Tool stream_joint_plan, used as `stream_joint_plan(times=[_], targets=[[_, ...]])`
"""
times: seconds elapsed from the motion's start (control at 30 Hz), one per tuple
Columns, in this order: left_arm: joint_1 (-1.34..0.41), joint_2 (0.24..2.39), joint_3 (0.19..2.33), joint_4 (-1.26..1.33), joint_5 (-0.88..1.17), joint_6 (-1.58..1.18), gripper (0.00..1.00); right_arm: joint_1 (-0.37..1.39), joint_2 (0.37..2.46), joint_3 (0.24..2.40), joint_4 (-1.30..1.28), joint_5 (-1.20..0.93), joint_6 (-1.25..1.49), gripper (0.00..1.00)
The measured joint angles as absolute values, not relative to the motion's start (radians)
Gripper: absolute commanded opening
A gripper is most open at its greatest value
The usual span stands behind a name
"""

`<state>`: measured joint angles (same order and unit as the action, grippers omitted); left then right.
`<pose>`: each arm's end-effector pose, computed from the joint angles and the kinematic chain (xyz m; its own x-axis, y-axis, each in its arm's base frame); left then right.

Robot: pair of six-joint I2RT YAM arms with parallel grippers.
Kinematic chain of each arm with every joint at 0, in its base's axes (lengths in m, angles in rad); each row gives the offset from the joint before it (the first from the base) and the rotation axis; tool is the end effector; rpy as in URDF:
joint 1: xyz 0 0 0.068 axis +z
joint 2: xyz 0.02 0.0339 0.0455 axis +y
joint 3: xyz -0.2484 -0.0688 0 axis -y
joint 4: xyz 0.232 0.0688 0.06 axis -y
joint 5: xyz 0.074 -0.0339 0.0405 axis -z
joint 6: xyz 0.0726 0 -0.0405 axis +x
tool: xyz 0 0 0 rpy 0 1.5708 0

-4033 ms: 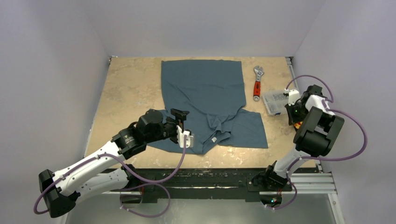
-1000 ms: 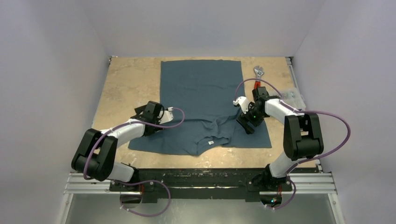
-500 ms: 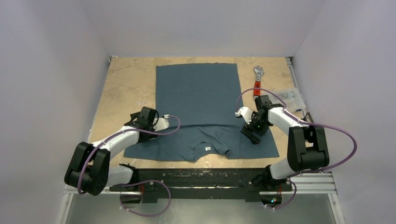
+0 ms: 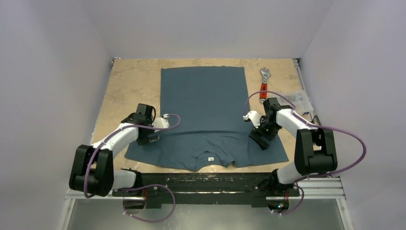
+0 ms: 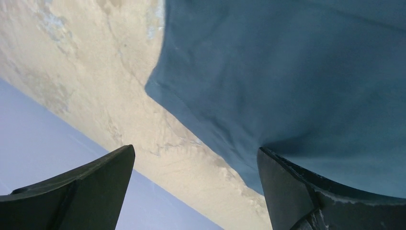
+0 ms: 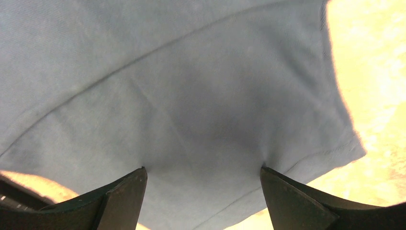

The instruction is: Remove the brooch from the garment

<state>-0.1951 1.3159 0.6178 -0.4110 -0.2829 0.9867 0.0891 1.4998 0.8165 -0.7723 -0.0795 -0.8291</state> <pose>0.2371 -0.0262 0.1220 -0.4308 0.9017 -0.0372 0.7681 0.3880 0.5094 0.2355 0.0268 0.1159 -0.5963 -0.7912 -0.1358 -0.7956 0.6050 -0.0315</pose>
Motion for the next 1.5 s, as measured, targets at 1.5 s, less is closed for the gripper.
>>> stream_joint_plan(times=[1.5], targets=[[-0.845,1.228,0.756,-0.727,0.193,0.597,1.00,0.100,1.802,1.290,-0.774,-0.411,-0.515,0.85]])
